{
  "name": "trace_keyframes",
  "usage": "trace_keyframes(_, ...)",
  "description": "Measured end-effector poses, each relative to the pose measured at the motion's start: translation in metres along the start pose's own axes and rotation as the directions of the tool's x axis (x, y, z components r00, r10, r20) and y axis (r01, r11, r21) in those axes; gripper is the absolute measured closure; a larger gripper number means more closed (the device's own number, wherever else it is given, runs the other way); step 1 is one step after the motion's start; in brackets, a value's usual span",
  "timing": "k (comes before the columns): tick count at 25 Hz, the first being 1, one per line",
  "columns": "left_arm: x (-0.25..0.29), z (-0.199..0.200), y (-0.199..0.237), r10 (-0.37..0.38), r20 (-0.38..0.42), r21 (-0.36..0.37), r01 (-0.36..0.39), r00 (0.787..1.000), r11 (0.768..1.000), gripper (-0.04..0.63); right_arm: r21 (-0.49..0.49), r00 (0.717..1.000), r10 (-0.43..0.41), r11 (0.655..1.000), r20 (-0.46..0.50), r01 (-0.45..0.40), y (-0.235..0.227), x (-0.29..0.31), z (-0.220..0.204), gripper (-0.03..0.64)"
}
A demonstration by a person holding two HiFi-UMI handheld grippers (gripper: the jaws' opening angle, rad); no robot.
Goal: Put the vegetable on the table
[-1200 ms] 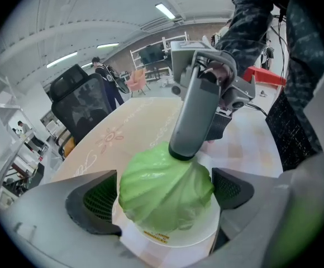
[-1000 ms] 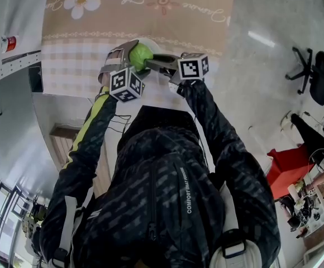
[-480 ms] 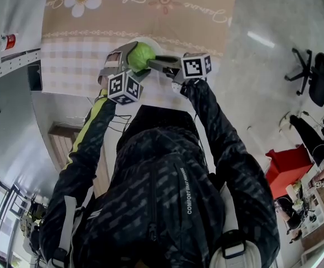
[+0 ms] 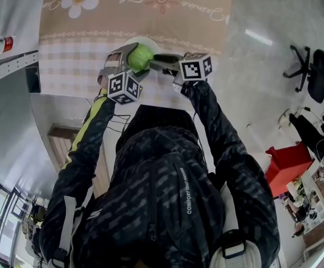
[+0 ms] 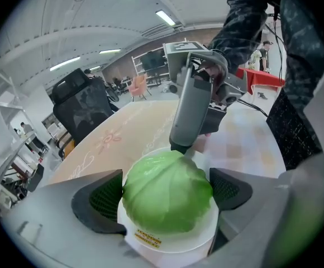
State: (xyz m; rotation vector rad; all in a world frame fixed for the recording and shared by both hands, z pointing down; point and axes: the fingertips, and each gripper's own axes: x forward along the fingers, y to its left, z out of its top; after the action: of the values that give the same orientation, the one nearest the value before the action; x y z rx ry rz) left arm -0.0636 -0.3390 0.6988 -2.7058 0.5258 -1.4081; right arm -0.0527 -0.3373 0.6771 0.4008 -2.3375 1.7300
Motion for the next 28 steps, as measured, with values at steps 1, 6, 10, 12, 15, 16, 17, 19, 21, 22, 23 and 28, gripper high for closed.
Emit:
trace_keyframes(1, 0.0, 0.001, 0.001, 0.002, 0.003, -0.001, -0.002, 1.0, 1.0, 0.112, -0.004, 1.0, 0.001, 1.0, 0.001, -0.001, 0.0, 0.0, 0.0, 0.417)
trace_keyframes(6, 0.001, 0.002, 0.001, 0.012, 0.016, 0.0, -0.012, 1.0, 1.0, 0.11, -0.078, 0.999, -0.043, 0.996, 0.002, 0.043, 0.001, 0.0, 0.003, 0.431)
trace_keyframes(10, 0.0, 0.002, 0.001, 0.022, 0.032, 0.001, -0.022, 0.999, 1.0, 0.112, -0.114, 0.998, -0.064, 0.991, 0.006, 0.065, 0.001, 0.001, 0.001, 0.443)
trace_keyframes(12, -0.002, 0.003, 0.001, 0.033, 0.035, 0.015, -0.033, 0.999, 0.999, 0.112, -0.129, 0.997, -0.078, 0.989, 0.002, 0.078, 0.002, 0.001, -0.001, 0.443)
trace_keyframes(15, -0.007, 0.002, 0.003, 0.072, 0.033, 0.033, -0.073, 0.997, 0.997, 0.112, -0.168, 0.993, -0.121, 0.978, 0.01, 0.121, 0.0, -0.001, 0.0, 0.44)
trace_keyframes(16, -0.009, 0.001, 0.003, 0.087, 0.033, 0.032, -0.088, 0.996, 0.996, 0.112, -0.182, 0.99, -0.137, 0.974, 0.019, 0.138, 0.0, -0.003, 0.002, 0.439)
trace_keyframes(17, -0.012, 0.001, 0.003, 0.1, 0.036, 0.029, -0.101, 0.994, 0.995, 0.112, -0.196, 0.988, -0.151, 0.968, 0.028, 0.154, 0.001, -0.005, 0.003, 0.439)
trace_keyframes(19, -0.02, 0.001, 0.004, 0.114, 0.047, 0.007, -0.114, 0.992, 0.993, 0.114, -0.226, 0.984, -0.173, 0.958, 0.044, 0.178, 0.005, -0.008, 0.005, 0.44)
trace_keyframes(21, -0.03, 0.003, 0.006, 0.122, 0.068, -0.029, -0.12, 0.99, 0.992, 0.117, -0.263, 0.98, -0.191, 0.944, 0.057, 0.199, 0.011, -0.012, 0.007, 0.445)
trace_keyframes(22, -0.035, 0.005, 0.008, 0.129, 0.08, -0.045, -0.125, 0.988, 0.991, 0.117, -0.282, 0.978, -0.198, 0.937, 0.064, 0.208, 0.015, -0.014, 0.009, 0.445)
trace_keyframes(23, -0.041, 0.006, 0.01, 0.137, 0.094, -0.062, -0.132, 0.986, 0.989, 0.117, -0.3, 0.976, -0.205, 0.929, 0.073, 0.217, 0.019, -0.015, 0.01, 0.446)
trace_keyframes(28, -0.079, 0.02, 0.017, 0.19, 0.199, -0.217, -0.146, 0.961, 0.965, 0.176, -0.368, 0.974, -0.205, 0.902, 0.099, 0.228, 0.046, -0.019, 0.008, 0.537)
